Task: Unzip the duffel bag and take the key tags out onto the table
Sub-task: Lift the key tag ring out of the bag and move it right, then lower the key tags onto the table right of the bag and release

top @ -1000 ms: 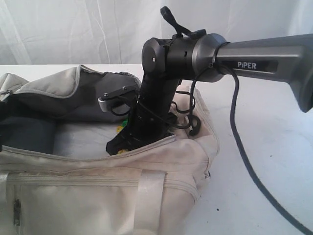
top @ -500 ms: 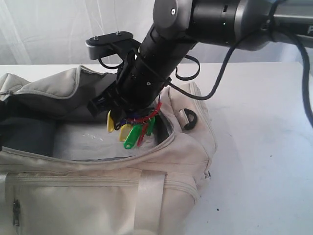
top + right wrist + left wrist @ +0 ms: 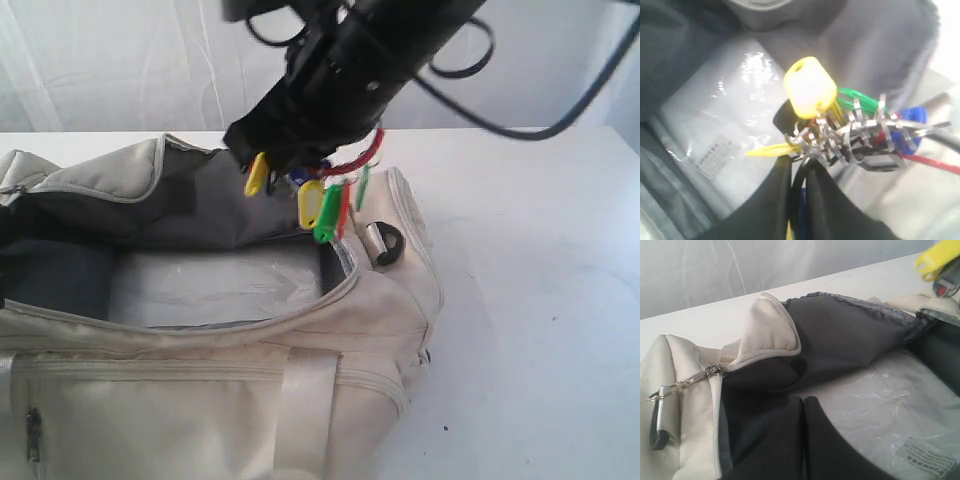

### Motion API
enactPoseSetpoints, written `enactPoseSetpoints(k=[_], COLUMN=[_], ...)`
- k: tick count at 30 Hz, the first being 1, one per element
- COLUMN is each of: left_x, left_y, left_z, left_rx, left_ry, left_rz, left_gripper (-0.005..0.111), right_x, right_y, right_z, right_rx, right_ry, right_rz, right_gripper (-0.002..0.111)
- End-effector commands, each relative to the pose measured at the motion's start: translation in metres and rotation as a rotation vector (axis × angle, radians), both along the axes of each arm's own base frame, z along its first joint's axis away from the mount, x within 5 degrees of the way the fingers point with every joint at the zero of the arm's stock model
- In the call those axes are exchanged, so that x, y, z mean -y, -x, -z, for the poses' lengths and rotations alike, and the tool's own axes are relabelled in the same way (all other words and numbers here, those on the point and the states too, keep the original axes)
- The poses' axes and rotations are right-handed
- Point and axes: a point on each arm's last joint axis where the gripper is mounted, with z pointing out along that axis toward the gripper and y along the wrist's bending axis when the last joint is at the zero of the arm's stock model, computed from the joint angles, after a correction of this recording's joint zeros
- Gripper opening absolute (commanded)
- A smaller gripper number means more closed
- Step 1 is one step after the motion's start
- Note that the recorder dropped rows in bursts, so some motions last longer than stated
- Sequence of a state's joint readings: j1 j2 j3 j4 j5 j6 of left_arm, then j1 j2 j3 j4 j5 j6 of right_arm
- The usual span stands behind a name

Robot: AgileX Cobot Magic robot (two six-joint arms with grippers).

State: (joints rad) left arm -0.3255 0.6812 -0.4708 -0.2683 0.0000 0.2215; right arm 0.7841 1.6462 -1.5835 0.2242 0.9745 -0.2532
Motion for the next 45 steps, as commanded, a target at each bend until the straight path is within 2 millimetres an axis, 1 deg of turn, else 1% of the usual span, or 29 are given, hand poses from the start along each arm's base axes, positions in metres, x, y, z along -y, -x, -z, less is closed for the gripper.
enactPoseSetpoints(k=[1,3,5,6,8,10,11,13,14,16,19,21,23,27,30,35,39,42,44,45], left_x=[-0.001,-0.001,-0.001,-0.001,-0.001,-0.001,-0.001,0.0,0.0,0.0,0.0,0.0,0.0,0.0,0.0,0.0,0.0,0.0,0.0,0.0], left_y=[0.001,0.001,0.001,0.001,0.001,0.001,0.001,0.001,0.001,0.002,0.002,0.002,0.002,0.002,0.002,0.002,0.002,0.002,0.002,0.002], left_z=[0.001,0.001,0.001,0.001,0.001,0.001,0.001,0.002,0.002,0.002,0.002,0.002,0.002,0.002,0.002,0.002,0.002,0.002,0.002,0.002], left_rx=[-0.007,-0.007,-0.007,-0.007,-0.007,-0.007,-0.007,-0.015,-0.015,-0.017,-0.017,-0.017,-0.017,-0.017,-0.017,-0.017,-0.017,-0.017,-0.017,-0.017], left_ry=[0.021,0.021,0.021,0.021,0.021,0.021,0.021,0.019,0.019,0.018,0.018,0.018,0.018,0.018,0.018,0.018,0.018,0.018,0.018,0.018], left_rz=[-0.008,-0.008,-0.008,-0.008,-0.008,-0.008,-0.008,-0.005,-0.005,-0.005,-0.005,-0.005,-0.005,-0.005,-0.005,-0.005,-0.005,-0.005,-0.005,-0.005], left_gripper=[0.0,0.0,0.0,0.0,0.0,0.0,0.0,0.0,0.0,0.0,0.0,0.0,0.0,0.0,0.0,0.0,0.0,0.0,0.0,0.0], right_x=[0.051,0.072,0.09,0.096,0.11,0.122,0.128,0.138,0.144,0.153,0.164,0.167,0.163,0.152,0.144,0.141,0.135,0.131,0.129,0.129], right_y=[-0.004,-0.004,-0.004,-0.003,-0.002,-0.002,-0.002,-0.005,-0.006,-0.009,-0.012,-0.016,-0.019,-0.024,-0.026,-0.032,-0.035,-0.036,-0.036,-0.037], right_z=[-0.031,-0.038,-0.038,-0.036,-0.024,-0.008,0.005,0.024,0.04,0.062,0.097,0.115,0.133,0.16,0.176,0.195,0.207,0.214,0.217,0.217], right_rx=[0.08,0.084,0.077,0.068,0.047,0.027,0.012,-0.006,-0.026,-0.031,-0.089,-0.128,-0.189,-0.296,-0.361,-0.399,-0.448,-0.459,-0.474,-0.474], right_ry=[0.057,0.074,0.08,0.087,0.123,0.172,0.202,0.223,0.239,0.239,0.265,0.27,0.272,0.249,0.218,0.22,0.172,0.152,0.139,0.139], right_rz=[0.113,0.162,0.207,0.221,0.256,0.282,0.302,0.334,0.355,0.392,0.436,0.455,0.441,0.36,0.317,0.334,0.372,0.328,0.333,0.333], right_gripper=[0.0,0.0,0.0,0.0,0.0,0.0,0.0,0.0,0.0,0.0,0.0,0.0,0.0,0.0,0.0,0.0,0.0,0.0,0.003,0.012])
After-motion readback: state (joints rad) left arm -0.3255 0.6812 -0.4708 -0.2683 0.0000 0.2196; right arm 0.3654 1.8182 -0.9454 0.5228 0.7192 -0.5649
